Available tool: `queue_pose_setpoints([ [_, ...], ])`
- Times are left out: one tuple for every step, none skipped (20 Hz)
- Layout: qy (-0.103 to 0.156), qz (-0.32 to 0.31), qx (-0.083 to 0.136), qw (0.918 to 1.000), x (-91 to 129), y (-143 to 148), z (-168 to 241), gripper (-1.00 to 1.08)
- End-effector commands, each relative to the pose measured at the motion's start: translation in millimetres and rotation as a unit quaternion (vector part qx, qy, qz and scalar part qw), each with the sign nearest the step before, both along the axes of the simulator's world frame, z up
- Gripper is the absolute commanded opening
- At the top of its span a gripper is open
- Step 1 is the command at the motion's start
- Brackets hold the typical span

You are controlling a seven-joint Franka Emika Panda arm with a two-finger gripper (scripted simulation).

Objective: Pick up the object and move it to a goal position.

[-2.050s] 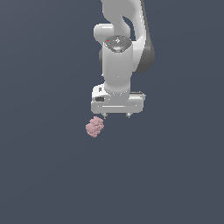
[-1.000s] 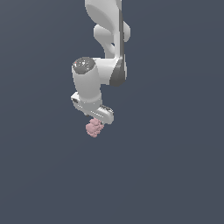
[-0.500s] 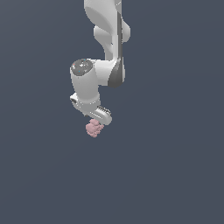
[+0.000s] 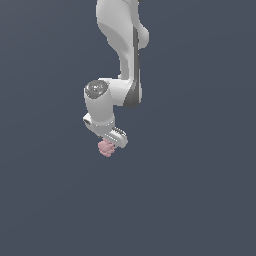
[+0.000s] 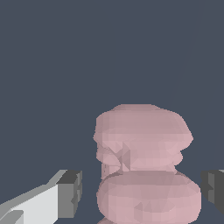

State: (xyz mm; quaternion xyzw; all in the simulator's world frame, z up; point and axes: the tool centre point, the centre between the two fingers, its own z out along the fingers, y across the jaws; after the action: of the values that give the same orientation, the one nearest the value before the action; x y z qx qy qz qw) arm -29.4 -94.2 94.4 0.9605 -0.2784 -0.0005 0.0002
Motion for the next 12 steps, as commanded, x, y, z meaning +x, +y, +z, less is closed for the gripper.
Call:
queue_pose_setpoints([
  [-0.001, 0.0, 0.0, 1.0, 0.5, -0.1, -6.8, 1.0],
  [-0.001, 0.0, 0.0, 1.0, 0.8, -0.1, -8.1, 1.0],
  [-0.001, 0.0, 0.0, 1.0, 1.1, -0.1, -8.7, 1.0],
  [-0.001, 0.0, 0.0, 1.0, 1.2, -0.1, -8.9, 1.0],
  [-0.001, 0.0, 0.0, 1.0, 1.2, -0.1, -8.9, -1.0],
  [-0.001, 0.0, 0.0, 1.0, 1.2, -0.1, -8.9, -1.0],
  [-0.001, 0.0, 0.0, 1.0, 1.2, -0.1, -8.9, -1.0],
  [-0.001, 0.0, 0.0, 1.0, 1.2, -0.1, -8.9, -1.0],
  [-0.001, 0.0, 0.0, 1.0, 1.2, -0.1, -8.9, -1.0],
  [-0.001, 0.0, 0.0, 1.0, 1.2, -0.1, -8.9, -1.0],
  [-0.001, 0.0, 0.0, 1.0, 1.2, -0.1, -8.9, -1.0],
  [-0.001, 0.0, 0.0, 1.0, 1.2, -0.1, -8.9, -1.0],
])
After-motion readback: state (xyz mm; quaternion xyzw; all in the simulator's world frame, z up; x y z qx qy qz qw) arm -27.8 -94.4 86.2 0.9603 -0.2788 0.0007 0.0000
